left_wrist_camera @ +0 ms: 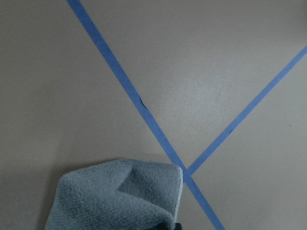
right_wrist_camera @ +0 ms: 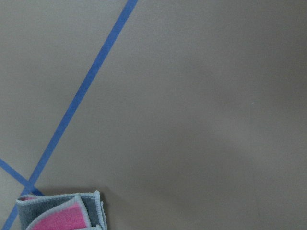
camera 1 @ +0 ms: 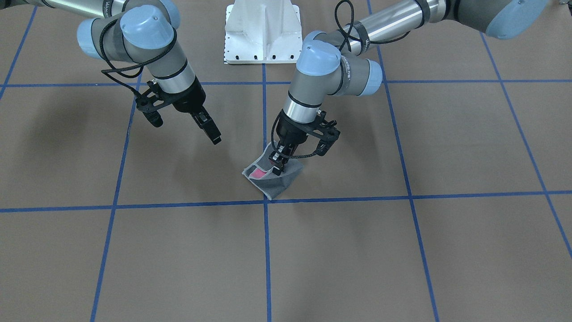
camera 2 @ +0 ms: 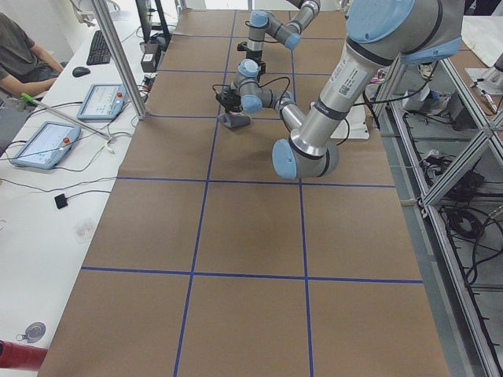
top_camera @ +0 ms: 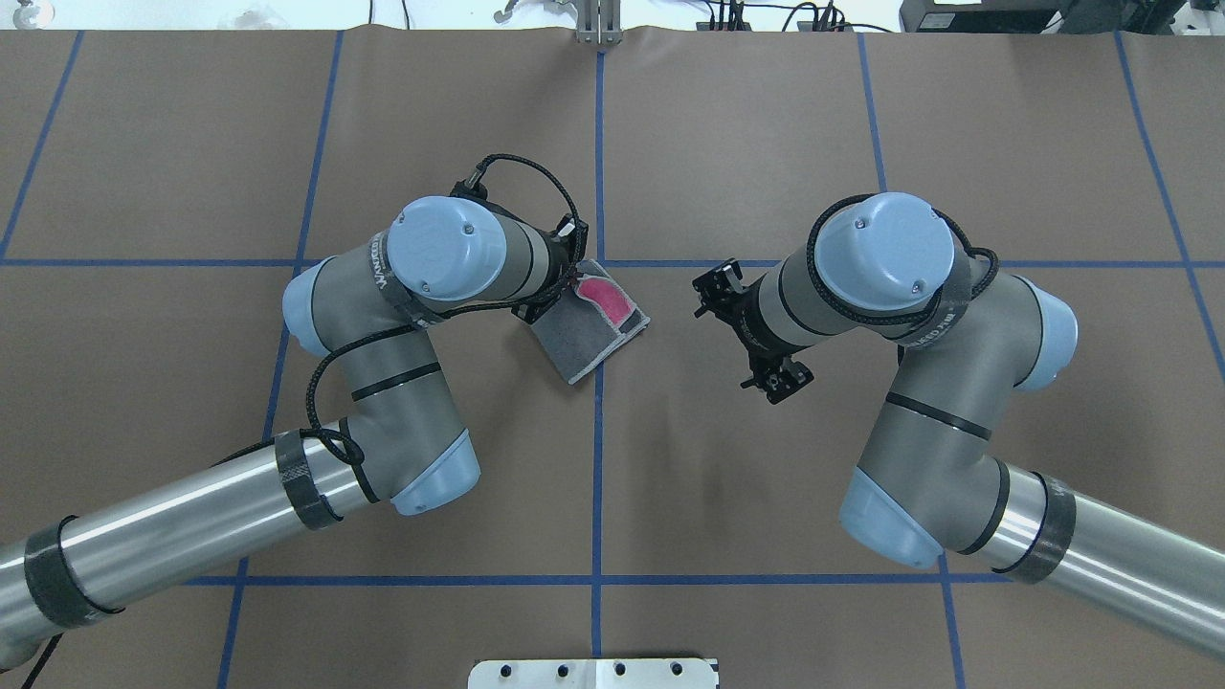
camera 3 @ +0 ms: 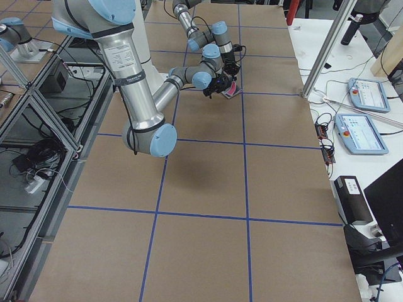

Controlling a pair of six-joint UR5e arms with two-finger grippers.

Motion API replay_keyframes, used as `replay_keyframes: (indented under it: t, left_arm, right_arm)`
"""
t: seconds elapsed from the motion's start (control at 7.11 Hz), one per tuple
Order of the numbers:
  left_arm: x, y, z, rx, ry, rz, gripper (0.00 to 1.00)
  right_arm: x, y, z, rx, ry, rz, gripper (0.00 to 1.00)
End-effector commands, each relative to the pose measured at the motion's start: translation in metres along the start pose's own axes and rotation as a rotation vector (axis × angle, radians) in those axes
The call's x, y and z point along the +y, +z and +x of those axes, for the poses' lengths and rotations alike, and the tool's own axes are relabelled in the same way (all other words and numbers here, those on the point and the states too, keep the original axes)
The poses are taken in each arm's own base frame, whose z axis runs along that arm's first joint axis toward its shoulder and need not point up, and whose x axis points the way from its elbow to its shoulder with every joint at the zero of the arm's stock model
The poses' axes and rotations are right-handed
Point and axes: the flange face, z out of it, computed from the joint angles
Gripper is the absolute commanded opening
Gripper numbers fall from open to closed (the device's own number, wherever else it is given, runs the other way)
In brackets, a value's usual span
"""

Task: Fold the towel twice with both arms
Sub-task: 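Lift the held end with the left gripper and fold it toward the far end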

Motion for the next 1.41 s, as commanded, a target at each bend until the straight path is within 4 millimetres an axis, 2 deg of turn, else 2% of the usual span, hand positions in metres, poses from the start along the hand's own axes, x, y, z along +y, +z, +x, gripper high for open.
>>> replay_keyframes:
  t: [0.0, 0.28, 0.42, 0.56, 0.7, 0.84, 0.98, 1.12, 1.27]
  left_arm:
    - [0.001, 0.018, 0.026, 0.019, -0.007, 0.008, 0.00]
    - [-0.004, 0.026, 0.033, 0.031, -0.010, 0.011, 0.00]
    - [0.001, 0.032, 0.039, 0.037, -0.009, 0.009, 0.02]
    - [0.009, 0.039, 0.051, 0.035, -0.009, 0.014, 0.99]
    - [0.006, 0.035, 0.062, 0.044, -0.012, 0.019, 1.00]
    - [-0.009, 0.031, 0.070, 0.050, -0.020, 0.027, 1.00]
    - [-0.011, 0.023, 0.076, 0.054, 0.011, 0.009, 1.00]
    - [-0.021, 0.004, 0.092, 0.053, 0.007, -0.040, 1.00]
    - [-0.051, -0.008, 0.085, 0.006, -0.004, -0.094, 1.00]
  right_arm:
    - [-0.001, 0.000, 0.001, 0.000, 0.000, 0.002, 1.00]
    - [-0.002, 0.001, 0.001, 0.002, 0.001, 0.005, 1.00]
    - [-0.003, 0.001, 0.003, 0.002, 0.001, 0.005, 1.00]
    - [-0.006, 0.000, 0.005, 0.003, 0.004, 0.007, 1.00]
    - [-0.007, -0.002, 0.005, 0.000, 0.005, 0.008, 1.00]
    - [-0.008, 0.000, 0.007, 0.000, 0.005, 0.013, 1.00]
    - [-0.007, 0.000, 0.007, 0.000, 0.004, 0.013, 1.00]
    - [-0.005, 0.003, 0.007, 0.003, 0.001, 0.015, 1.00]
    - [0.005, 0.011, 0.006, -0.014, -0.010, 0.036, 1.00]
